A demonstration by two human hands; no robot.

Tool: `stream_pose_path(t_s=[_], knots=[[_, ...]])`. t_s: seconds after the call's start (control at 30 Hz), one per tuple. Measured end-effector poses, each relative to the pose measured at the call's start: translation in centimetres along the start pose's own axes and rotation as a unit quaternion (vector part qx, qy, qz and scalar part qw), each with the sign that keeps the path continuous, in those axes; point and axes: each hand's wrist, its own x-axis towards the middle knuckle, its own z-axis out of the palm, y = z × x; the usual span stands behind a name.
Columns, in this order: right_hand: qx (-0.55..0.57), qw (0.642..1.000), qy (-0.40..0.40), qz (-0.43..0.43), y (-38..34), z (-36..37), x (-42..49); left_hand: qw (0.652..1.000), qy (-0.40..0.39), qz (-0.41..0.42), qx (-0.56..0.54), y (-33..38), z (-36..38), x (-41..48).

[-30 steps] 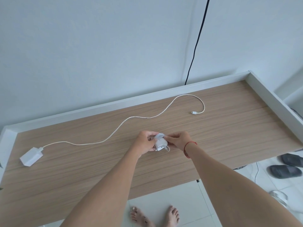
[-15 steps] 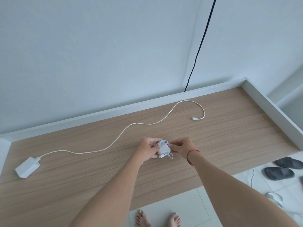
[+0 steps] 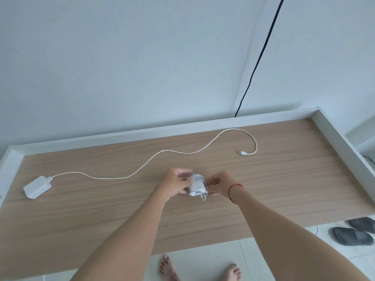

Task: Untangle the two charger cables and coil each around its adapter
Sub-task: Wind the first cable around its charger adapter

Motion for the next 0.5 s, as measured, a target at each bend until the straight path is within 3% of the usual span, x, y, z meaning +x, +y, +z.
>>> stream_pose_path(t_s=[0.2, 0.37, 0.5], knots=[[0.07, 0.994, -0.072, 0.049, -0.4, -1.2, 0.3, 0.995, 0.061, -0.075, 0.014, -0.3, 0.4, -1.1], [0.07, 0.994, -0.063, 0.054, -0.4, -0.9, 0.6, 0.991, 0.103, -0.069, -0.054, -0.8, 1.8, -1.7], [0.14, 0.986, -0.062, 0.063, -1.1, -0.3, 0.7, 0.984, 0.141, -0.066, -0.08, -0.6, 2.9, -1.9]])
